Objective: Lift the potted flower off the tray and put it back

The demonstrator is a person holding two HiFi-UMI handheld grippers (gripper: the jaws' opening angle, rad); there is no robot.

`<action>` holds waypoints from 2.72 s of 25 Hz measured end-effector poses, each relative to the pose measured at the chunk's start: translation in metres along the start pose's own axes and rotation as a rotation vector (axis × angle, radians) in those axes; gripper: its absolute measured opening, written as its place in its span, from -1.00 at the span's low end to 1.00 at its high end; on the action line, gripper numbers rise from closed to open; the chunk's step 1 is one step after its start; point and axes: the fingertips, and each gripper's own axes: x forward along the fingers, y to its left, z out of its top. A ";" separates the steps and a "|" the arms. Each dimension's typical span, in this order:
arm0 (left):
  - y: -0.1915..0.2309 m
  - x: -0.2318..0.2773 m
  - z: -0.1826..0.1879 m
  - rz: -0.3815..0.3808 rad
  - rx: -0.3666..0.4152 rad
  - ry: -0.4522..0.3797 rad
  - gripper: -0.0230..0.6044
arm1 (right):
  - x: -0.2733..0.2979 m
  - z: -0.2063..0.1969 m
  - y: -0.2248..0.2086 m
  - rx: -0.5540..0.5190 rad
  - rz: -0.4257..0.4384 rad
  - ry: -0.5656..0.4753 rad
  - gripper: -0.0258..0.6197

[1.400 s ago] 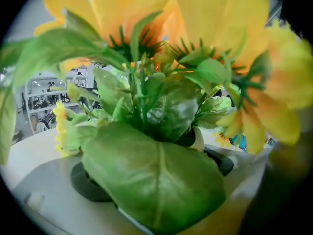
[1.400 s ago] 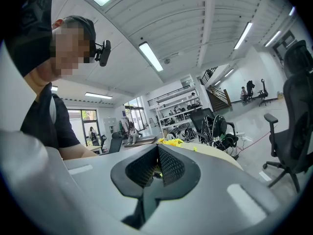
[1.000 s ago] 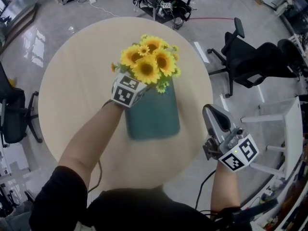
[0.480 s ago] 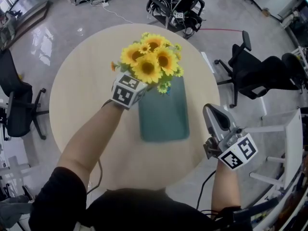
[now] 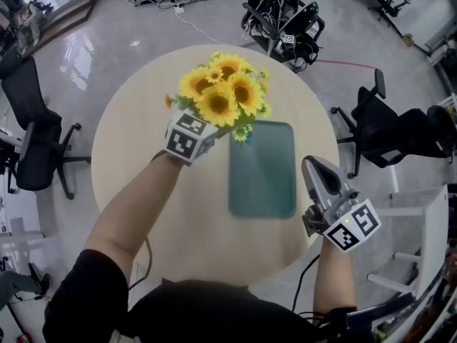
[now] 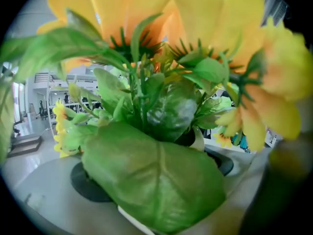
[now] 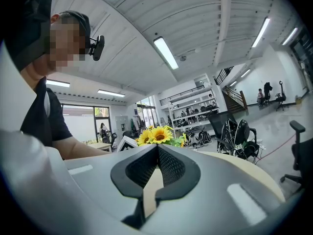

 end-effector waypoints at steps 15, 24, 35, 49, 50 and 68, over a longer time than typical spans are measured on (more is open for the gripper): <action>0.103 -0.071 -0.043 0.117 -0.057 0.015 0.71 | 0.096 -0.004 0.055 -0.013 0.130 0.040 -0.88; 0.142 -0.091 -0.078 0.164 -0.086 0.039 0.71 | 0.146 -0.020 0.067 -0.003 0.190 0.071 -0.88; 0.177 -0.093 -0.142 0.162 -0.129 0.075 0.71 | 0.205 -0.053 0.078 0.019 0.230 0.122 -0.88; 0.178 -0.060 -0.223 0.129 -0.103 0.147 0.71 | 0.228 -0.107 0.059 0.051 0.235 0.189 -0.88; 0.179 -0.058 -0.223 0.124 -0.099 0.148 0.71 | 0.230 -0.110 0.057 0.053 0.235 0.196 -0.87; 0.149 -0.107 -0.241 0.071 -0.230 0.284 0.74 | 0.197 -0.055 0.104 0.008 0.188 0.161 -0.88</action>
